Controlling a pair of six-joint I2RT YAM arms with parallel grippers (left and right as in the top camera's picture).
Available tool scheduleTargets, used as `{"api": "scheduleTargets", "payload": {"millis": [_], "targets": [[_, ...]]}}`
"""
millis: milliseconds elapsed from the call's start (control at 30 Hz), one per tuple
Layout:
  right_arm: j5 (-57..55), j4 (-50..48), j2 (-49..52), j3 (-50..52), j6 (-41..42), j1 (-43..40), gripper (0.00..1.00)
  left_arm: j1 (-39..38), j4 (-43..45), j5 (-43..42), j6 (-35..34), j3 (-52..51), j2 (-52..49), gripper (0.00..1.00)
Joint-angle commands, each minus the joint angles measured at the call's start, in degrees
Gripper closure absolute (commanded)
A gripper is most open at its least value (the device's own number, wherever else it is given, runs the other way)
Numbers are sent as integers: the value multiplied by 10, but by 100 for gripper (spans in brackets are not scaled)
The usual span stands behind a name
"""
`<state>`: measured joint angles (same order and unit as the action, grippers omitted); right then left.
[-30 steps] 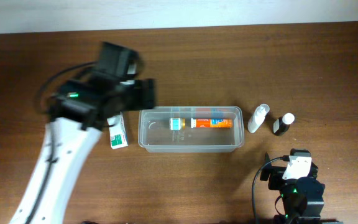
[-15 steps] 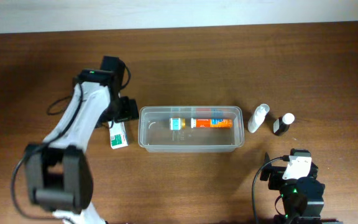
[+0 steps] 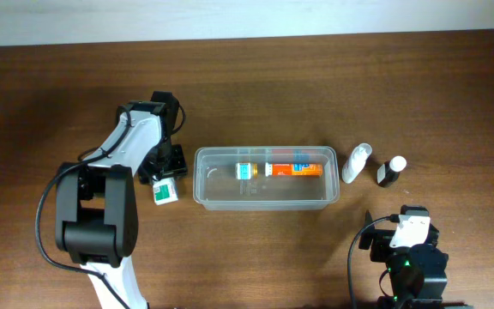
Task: Pack container
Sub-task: 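Move the left gripper to the Panadol box and grasp it, then lift the Panadol box and place it in the container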
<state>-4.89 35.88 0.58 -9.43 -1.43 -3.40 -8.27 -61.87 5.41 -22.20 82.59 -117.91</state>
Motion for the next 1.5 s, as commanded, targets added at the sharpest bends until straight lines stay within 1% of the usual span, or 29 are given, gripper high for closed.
{"api": "scheduleTargets", "payload": {"millis": [0,167,300,467,567,700,833,867,900,933,1000,1033,1100,1200,1233,1267,1367,1400,1467], "targets": [[-1,-1,-4,4,6,-4,2,8,6,4,-2,-1,-7,41],[-1,-1,-4,4,6,-4,2,33,8,4,-2,-1,-7,41],[-1,-1,-4,4,6,-4,2,56,3,-2,15,0,-5,56],[-1,-1,-4,4,6,-4,2,68,-20,-3,53,16,14,65],[-1,-1,-4,4,6,-4,2,58,-44,-2,77,41,49,65],[-1,-1,-4,4,6,-4,2,14,-63,-2,138,84,117,65],[-1,-1,-4,4,6,-4,2,-63,-57,-2,224,115,195,65],[-1,-1,-4,4,6,-4,2,-97,-44,-2,273,115,221,65],[-1,-1,-4,4,6,-4,2,-132,-34,-2,327,115,238,69],[-1,-1,-4,4,6,-4,2,-158,-31,-2,377,115,245,72],[-1,-1,-4,4,6,-4,2,-200,-31,-2,459,111,243,74],[-1,-1,-4,4,6,-4,2,-214,-31,-2,483,106,241,74],[-1,-1,-4,4,6,-4,1,-230,-32,-7,528,95,234,74],[-1,-1,-4,4,6,-4,2,-245,-37,-39,638,76,215,74],[-1,-1,-4,4,6,-4,2,-246,-37,-42,696,68,208,69],[-1,-1,-4,4,6,-4,2,-246,-36,-42,724,63,204,66],[-1,-1,-4,4,6,-4,2,-246,-35,-42,778,59,189,64],[-1,-1,-4,4,6,-4,2,-246,-33,-42,809,59,173,63],[-1,-1,-4,4,6,-4,2,-246,-33,-53,835,59,155,62]]}}
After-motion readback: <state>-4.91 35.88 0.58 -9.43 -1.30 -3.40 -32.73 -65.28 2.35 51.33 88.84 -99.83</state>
